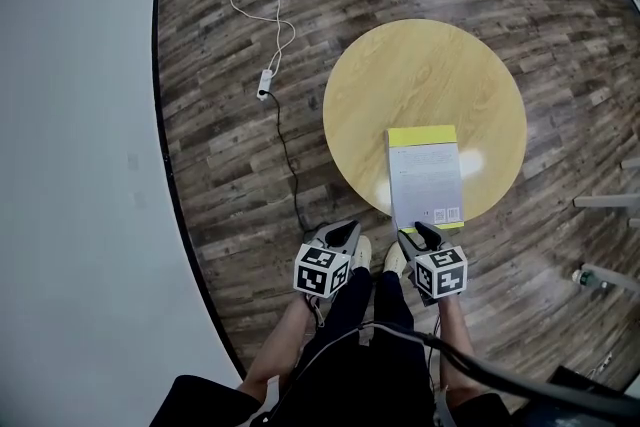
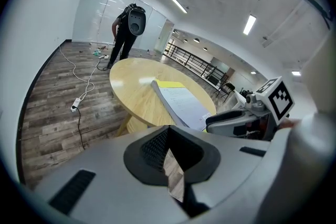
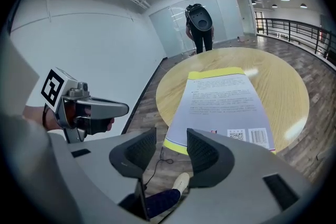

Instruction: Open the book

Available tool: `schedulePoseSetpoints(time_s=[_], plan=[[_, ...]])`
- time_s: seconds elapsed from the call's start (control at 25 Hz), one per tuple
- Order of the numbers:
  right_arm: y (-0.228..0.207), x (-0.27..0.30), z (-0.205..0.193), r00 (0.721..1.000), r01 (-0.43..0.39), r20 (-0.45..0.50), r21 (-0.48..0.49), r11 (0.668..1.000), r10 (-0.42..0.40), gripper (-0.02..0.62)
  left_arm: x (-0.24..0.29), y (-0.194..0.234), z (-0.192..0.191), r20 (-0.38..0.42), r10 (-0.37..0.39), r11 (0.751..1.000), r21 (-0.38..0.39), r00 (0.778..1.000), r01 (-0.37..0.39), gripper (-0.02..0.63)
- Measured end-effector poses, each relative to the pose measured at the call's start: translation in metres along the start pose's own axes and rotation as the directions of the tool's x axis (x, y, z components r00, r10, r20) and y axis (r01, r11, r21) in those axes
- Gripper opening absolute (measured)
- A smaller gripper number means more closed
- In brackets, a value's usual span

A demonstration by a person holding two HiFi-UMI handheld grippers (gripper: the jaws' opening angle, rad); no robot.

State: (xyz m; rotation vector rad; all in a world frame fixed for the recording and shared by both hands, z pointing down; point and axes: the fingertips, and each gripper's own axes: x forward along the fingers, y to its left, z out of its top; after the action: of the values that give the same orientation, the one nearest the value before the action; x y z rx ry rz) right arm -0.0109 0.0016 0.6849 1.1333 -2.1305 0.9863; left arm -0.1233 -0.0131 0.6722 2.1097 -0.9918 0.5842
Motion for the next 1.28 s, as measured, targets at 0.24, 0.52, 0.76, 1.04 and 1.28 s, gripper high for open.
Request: schedulePoseSetpoints(time_s=[0.24, 0.52, 0.76, 1.04, 1.28], plan=[[0.007, 0.012, -0.002, 1.0, 0.008, -0.03, -0.021, 1.0, -0.008, 0.175, -0.002, 0.01, -0.003, 0.0, 0.01, 1.0, -0.015, 1.0, -0.01, -0.002], [0.008, 0.023, -0.01, 0.997, 0.024, -0.074, -0.034, 0.999, -0.027, 0.175, -0.005, 0.02, -0.01, -0.007, 0.023, 0.999, -0.033, 1.0, -0.023, -0.002], [0.005, 0.029, -0.015, 0.995, 0.041, -0.094, -0.042, 0.998, -0.044, 0.175, -0.005, 0.028, -0.015, -0.013, 0.034, 0.998, -0.05, 0.999, -0.034, -0.002], [0.002, 0.029, -0.016, 0.989, 0.091, -0.109, -0.101, 0.991, -0.102, 0.173, -0.005, 0.028, -0.016, -0.015, 0.036, 0.998, -0.055, 0.999, -0.036, -0.002], [-0.004, 0.027, -0.017, 0.986, 0.115, -0.11, -0.085, 0.99, -0.124, 0.117, -0.006, 0.029, -0.012, -0.014, 0.039, 0.998, -0.052, 0.999, -0.04, -0.002]])
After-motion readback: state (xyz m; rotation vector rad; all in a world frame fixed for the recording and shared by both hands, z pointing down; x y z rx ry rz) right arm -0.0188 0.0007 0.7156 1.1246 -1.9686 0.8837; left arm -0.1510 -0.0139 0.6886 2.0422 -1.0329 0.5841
